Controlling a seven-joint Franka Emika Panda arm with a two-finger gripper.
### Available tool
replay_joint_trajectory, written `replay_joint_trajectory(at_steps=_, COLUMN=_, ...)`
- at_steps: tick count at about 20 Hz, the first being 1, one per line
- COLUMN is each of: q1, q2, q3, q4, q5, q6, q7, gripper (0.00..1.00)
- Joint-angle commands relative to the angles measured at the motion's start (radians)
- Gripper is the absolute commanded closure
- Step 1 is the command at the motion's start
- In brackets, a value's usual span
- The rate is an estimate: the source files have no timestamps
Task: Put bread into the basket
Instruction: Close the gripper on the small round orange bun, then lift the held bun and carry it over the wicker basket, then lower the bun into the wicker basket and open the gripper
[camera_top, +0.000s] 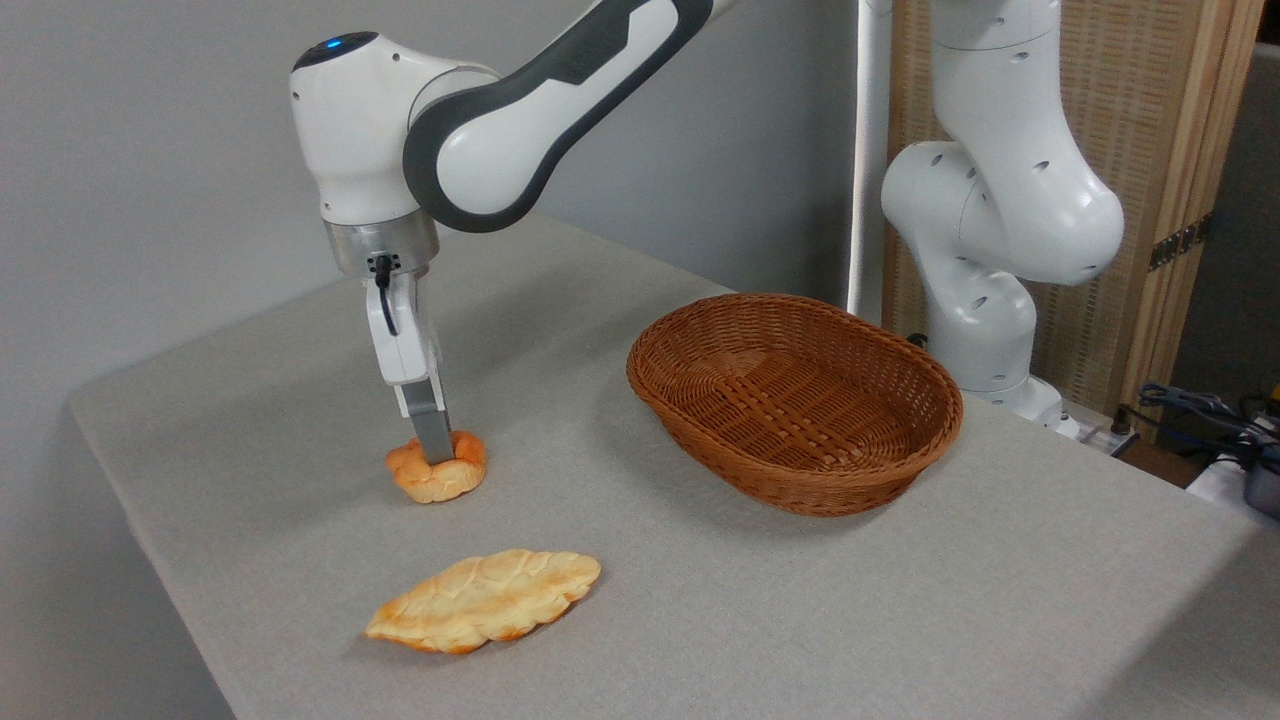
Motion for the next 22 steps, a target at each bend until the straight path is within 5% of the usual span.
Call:
replay_joint_trajectory(at_steps=1, q1=0.005, q2=-0.008, q3=-0.002, q4=0.005, q5=0.012, q6=0.009, q7=0.000, gripper=0.89)
replay_joint_trajectory(at_steps=9, q1=0.025, q2=-0.083, q3=0.040, q4=0.120, q5=0.003, q6=-0.255, q7=0.000, gripper=0.90)
replay_joint_trajectory(at_steps=13, q1=0.023, q2=-0.217, q3=0.132, q4=0.101, q5=0.009, q6=-0.460, q7=0.055, gripper=0.88)
replay_joint_trajectory(at_steps=17, q1=0.007, q2=-0.440, q3=0.224, q4=-0.082, q5=-0.002, q6=-0.485, q7=0.198, gripper=0.82)
replay_joint_trajectory(at_steps=19, q1=-0.045, q2=-0.597, q3=0.227, q4=-0.245, q5=-0.002, q6=-0.545, q7=0.221, gripper=0.82)
replay_joint_trajectory(at_steps=22, q1=-0.148, q2=-0.651, q3=0.236, q4=-0.363, q5=-0.002, q6=-0.568, q7=0.206, gripper=0.74)
